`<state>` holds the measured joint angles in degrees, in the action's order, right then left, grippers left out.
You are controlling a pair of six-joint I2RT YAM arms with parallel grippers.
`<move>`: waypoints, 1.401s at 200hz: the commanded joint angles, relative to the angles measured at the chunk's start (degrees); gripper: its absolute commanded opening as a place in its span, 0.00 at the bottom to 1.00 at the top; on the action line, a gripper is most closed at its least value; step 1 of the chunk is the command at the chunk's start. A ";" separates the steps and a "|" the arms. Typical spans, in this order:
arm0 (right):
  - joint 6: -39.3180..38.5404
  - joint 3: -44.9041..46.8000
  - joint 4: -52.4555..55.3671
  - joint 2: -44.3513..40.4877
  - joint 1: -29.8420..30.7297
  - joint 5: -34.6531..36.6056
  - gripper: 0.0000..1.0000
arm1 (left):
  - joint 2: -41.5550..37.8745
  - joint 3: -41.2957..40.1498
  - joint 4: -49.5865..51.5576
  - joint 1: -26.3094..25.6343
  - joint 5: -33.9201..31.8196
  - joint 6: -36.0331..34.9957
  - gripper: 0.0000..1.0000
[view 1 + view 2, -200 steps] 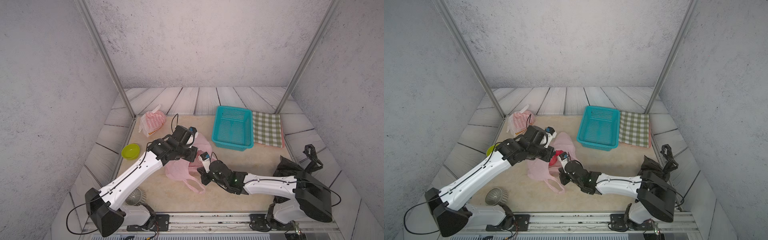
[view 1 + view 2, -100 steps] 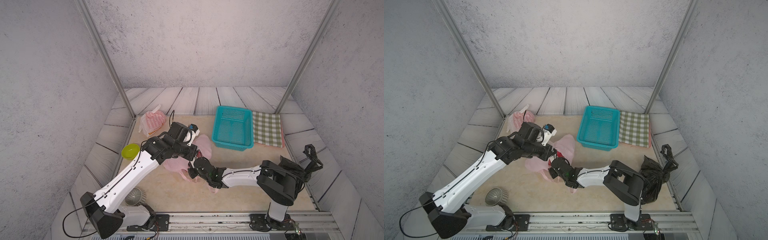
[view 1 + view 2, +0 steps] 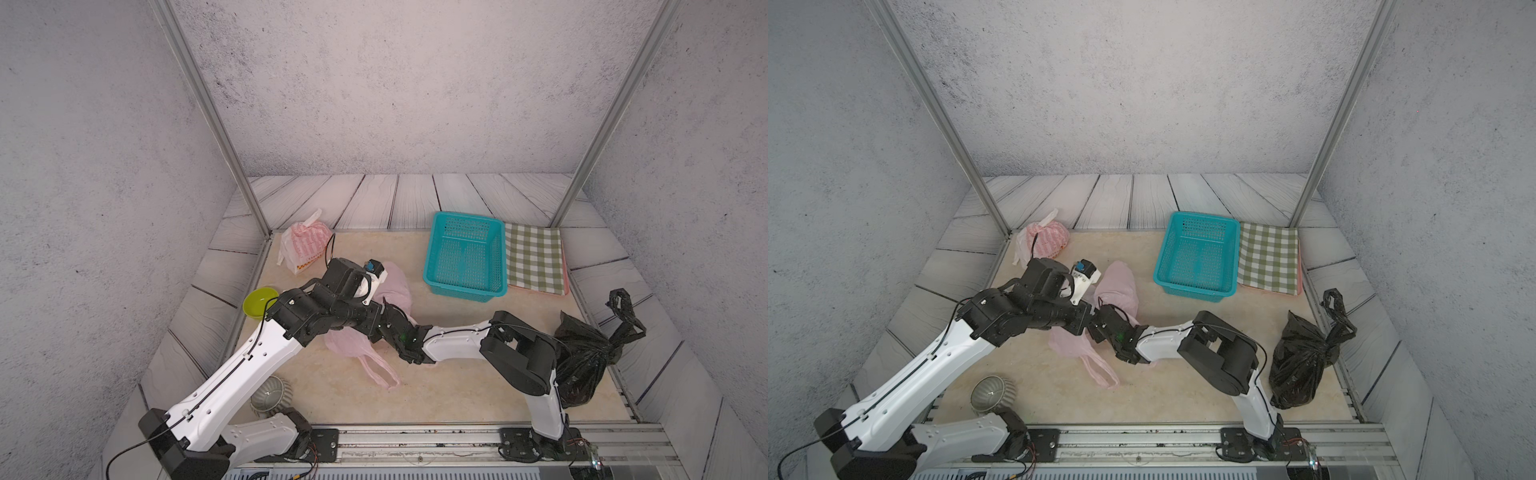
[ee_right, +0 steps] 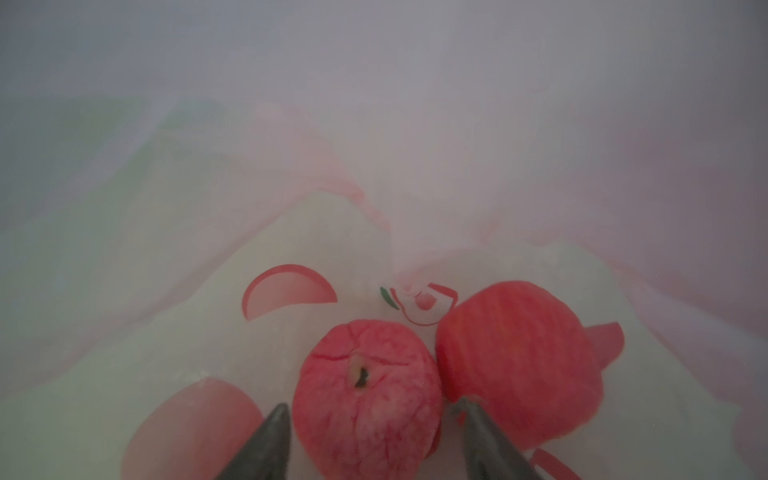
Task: Untie the knot of a plastic bag & take out the apple
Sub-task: Pick up the apple from the plastic bag.
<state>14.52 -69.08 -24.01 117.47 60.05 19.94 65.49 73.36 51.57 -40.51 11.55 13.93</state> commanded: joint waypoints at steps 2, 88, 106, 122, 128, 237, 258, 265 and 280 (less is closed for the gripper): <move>0.36 -4.88 2.54 2.41 -1.60 -1.23 0.77 | -0.81 -0.83 3.71 -0.09 0.49 -0.48 0.00; 1.69 -15.66 14.69 10.21 -1.65 -8.78 0.87 | -1.82 -2.70 3.90 1.90 -0.83 -1.98 0.00; 2.07 -18.43 17.34 12.46 -1.69 -7.66 0.88 | -1.75 -2.54 3.99 2.45 -0.57 -2.15 0.00; 2.35 -21.16 19.75 14.27 -1.74 -5.91 0.89 | -1.60 -2.18 4.18 2.71 -0.30 -2.30 0.00; 2.16 -22.12 20.71 14.97 -1.75 -5.48 0.89 | -1.60 -2.17 4.24 2.76 -0.22 -2.33 0.00; 1.69 -1.40 14.60 -3.35 -1.61 -16.09 0.47 | 0.08 -3.27 3.21 6.42 -0.85 -2.68 0.00; 2.72 5.29 17.63 -11.32 -1.29 -21.36 0.46 | 1.16 -3.31 2.07 7.70 -0.40 -2.95 0.00; 2.93 7.39 18.27 -13.80 -1.13 -22.65 0.46 | 1.66 -3.16 1.78 7.89 -0.30 -3.07 0.00; 3.72 11.20 19.55 -18.92 -0.59 -24.37 0.46 | 2.68 -2.94 1.14 8.08 -0.09 -3.01 0.00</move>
<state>16.34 -62.08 -6.98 105.91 58.61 1.91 66.76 70.72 54.08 -33.12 10.81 11.75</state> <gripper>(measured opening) 0.577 0.044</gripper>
